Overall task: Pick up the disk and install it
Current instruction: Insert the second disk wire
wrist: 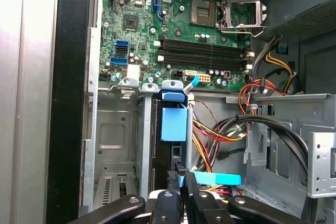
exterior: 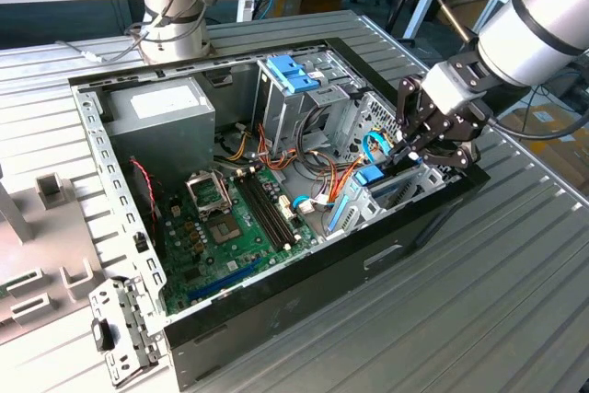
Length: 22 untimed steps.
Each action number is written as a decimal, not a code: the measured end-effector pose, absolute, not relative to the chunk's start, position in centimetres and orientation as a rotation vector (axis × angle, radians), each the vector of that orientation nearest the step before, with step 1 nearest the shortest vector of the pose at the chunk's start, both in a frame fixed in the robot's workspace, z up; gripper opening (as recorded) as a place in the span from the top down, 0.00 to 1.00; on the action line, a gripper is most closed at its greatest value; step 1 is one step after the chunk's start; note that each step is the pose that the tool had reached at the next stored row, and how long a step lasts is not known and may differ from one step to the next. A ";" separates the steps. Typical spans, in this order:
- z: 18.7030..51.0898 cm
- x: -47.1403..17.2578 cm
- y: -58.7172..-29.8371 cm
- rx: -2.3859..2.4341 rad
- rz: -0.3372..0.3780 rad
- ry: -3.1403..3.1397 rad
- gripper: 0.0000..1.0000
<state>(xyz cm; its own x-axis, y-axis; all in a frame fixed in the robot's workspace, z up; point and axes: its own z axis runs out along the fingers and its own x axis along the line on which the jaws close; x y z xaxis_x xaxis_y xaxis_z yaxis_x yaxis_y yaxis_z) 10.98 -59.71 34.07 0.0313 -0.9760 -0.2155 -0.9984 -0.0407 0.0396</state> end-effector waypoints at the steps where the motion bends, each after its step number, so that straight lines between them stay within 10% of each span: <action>1: 34.0 11.0 -59.7 -2.164 0.278 2.087 0.84; 18: 35.5 11.0 -59.7 -2.164 0.279 2.086 0.76; 22: 35.2 11.0 -59.7 -2.163 0.285 2.086 0.89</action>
<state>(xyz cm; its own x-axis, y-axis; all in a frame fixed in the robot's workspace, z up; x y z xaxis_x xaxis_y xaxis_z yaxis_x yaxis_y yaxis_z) 10.97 -59.68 35.17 0.0306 -0.9751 -0.2195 -0.9983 -0.0409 0.0423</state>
